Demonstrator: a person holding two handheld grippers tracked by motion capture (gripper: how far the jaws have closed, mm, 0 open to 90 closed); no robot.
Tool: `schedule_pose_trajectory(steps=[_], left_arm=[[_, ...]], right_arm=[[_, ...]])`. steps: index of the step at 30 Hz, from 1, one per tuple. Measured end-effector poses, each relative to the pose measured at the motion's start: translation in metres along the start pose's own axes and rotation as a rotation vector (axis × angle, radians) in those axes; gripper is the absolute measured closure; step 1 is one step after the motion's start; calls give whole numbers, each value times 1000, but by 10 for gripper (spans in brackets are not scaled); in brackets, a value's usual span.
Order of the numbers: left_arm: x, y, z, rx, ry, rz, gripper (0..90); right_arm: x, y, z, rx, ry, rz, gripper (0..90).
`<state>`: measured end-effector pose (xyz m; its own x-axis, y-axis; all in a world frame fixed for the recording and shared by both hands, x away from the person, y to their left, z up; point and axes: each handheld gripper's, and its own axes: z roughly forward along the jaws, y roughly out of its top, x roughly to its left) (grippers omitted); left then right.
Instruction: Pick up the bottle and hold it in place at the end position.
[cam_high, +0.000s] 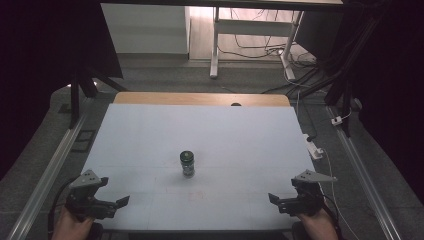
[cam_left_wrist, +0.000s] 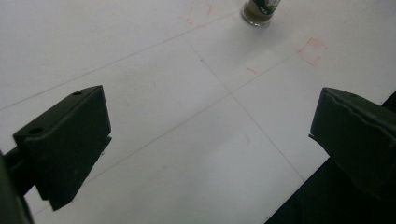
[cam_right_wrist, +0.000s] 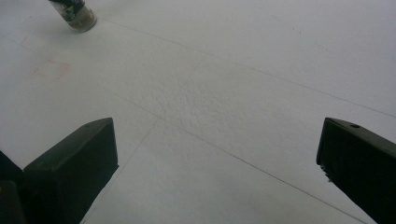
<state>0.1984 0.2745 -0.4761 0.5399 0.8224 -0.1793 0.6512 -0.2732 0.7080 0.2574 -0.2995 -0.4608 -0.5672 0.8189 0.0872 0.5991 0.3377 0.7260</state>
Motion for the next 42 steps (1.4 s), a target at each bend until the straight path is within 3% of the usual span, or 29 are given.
schedule_pose_trajectory(steps=[12,20,27,34,42], left_arm=[[0,11,10,-45,-81,54,0],[-1,16,20,-58,-112,80,0],[-6,25,36,-68,-116,126,0],[-8,37,52,-62,-127,124,0],[-14,54,73,-8,-115,152,0]], right_arm=[[2,0,0,6,3,-15,0],[3,0,0,6,3,-27,0],[3,0,1,10,-2,-28,0],[3,0,1,14,-2,-36,0],[4,1,2,19,-3,-40,0]])
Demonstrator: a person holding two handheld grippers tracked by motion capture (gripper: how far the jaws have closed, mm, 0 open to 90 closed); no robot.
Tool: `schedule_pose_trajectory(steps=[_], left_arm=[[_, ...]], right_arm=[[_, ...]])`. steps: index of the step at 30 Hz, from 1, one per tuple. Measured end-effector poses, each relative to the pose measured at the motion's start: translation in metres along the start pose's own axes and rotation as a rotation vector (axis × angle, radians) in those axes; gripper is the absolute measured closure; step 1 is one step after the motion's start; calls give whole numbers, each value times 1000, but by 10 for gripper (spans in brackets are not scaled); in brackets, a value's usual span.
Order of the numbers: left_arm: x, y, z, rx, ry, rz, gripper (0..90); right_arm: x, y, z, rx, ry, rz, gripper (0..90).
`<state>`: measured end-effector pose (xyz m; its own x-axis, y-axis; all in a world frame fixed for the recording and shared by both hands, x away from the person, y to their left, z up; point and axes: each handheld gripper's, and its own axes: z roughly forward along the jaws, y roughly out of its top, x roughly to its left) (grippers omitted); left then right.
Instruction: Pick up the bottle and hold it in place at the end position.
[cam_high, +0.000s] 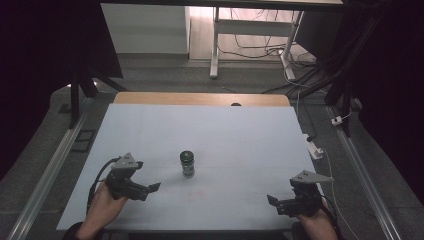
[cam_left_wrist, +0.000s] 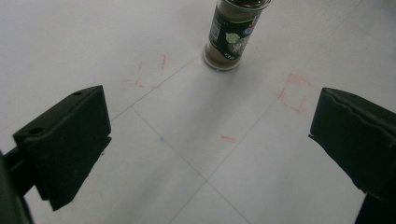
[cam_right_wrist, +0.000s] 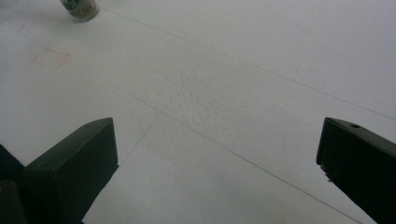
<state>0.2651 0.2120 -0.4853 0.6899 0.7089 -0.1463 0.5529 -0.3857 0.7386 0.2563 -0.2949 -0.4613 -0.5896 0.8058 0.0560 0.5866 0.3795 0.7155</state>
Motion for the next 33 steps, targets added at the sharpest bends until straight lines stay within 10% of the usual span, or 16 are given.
schedule_pose_trajectory(steps=[33], left_arm=[[6,49,91,68,-95,144,36]], right_arm=[[1,0,2,14,11,-15,0]])
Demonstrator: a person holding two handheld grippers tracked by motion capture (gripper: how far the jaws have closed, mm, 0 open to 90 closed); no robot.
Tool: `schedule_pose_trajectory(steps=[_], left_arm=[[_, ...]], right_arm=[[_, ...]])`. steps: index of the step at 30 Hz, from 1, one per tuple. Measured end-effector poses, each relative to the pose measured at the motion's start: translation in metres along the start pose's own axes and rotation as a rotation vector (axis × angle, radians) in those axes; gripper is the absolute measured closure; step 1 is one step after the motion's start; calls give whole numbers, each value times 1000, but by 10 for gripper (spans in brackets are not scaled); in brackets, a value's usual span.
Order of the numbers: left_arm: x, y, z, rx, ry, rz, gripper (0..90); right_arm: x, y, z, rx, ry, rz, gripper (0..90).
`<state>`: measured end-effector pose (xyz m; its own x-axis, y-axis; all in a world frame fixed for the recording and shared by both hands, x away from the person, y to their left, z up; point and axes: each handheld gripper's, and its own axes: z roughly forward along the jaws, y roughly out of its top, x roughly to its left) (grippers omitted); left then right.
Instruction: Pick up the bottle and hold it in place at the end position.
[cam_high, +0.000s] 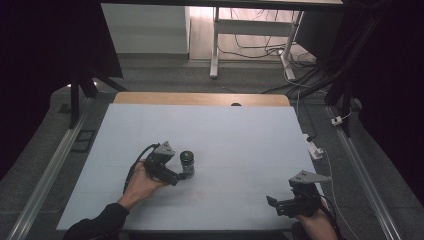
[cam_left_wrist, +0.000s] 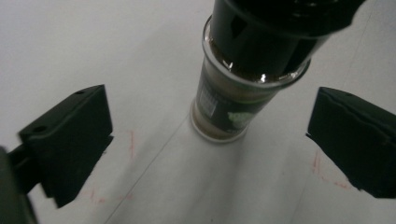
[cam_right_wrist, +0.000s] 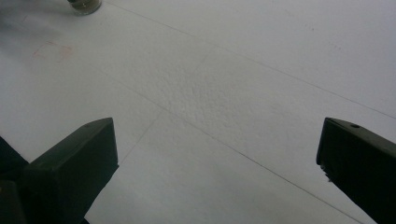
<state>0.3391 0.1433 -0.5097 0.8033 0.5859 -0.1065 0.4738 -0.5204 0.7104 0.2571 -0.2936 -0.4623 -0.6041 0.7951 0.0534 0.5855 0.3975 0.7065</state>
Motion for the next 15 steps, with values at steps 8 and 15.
schedule_pose_trajectory(steps=[8,15], left_arm=[[1,5,6,0,-42,47,292],[-6,8,10,23,-30,108,494]], right_arm=[[0,0,0,3,2,0,0],[0,0,0,3,2,0,0]])
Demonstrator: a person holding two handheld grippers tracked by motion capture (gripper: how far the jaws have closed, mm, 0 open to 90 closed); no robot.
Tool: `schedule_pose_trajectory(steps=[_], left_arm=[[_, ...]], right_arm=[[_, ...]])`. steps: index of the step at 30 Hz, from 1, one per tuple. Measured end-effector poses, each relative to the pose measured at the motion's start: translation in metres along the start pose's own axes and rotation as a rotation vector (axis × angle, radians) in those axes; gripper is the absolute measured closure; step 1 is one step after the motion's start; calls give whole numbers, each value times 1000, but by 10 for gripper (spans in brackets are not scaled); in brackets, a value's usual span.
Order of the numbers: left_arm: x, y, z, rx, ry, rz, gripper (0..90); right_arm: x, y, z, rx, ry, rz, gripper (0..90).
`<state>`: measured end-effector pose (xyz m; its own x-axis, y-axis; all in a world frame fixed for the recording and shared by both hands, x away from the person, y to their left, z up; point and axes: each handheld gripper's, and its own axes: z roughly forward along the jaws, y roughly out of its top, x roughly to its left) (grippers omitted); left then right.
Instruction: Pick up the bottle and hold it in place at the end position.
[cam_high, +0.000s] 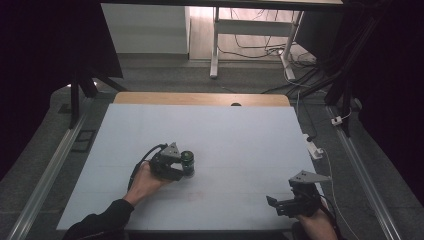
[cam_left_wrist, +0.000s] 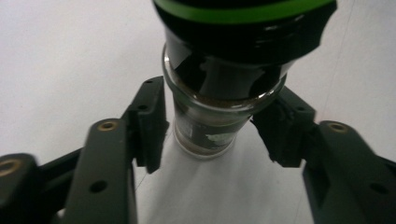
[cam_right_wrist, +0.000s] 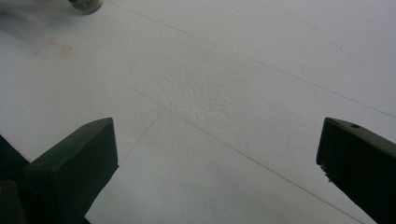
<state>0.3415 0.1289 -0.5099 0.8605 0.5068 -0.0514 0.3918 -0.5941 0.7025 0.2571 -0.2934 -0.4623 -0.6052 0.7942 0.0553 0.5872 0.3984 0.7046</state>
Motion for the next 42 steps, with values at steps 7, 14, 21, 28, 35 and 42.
schedule_pose_trajectory(steps=[7,14,21,28,35,42], left_arm=[[0,2,0,9,4,6,534],[1,5,-1,23,20,-14,537],[7,17,-6,-8,18,-33,537],[12,32,-4,-23,11,-27,537],[18,47,2,-24,10,-7,537],[26,62,8,-29,23,0,537]], right_arm=[[0,0,0,1,2,0,0],[0,0,0,1,1,1,0],[-1,0,0,6,4,3,0],[-1,0,0,6,6,4,0],[-1,0,0,6,8,4,0],[-1,0,0,4,9,4,0]])
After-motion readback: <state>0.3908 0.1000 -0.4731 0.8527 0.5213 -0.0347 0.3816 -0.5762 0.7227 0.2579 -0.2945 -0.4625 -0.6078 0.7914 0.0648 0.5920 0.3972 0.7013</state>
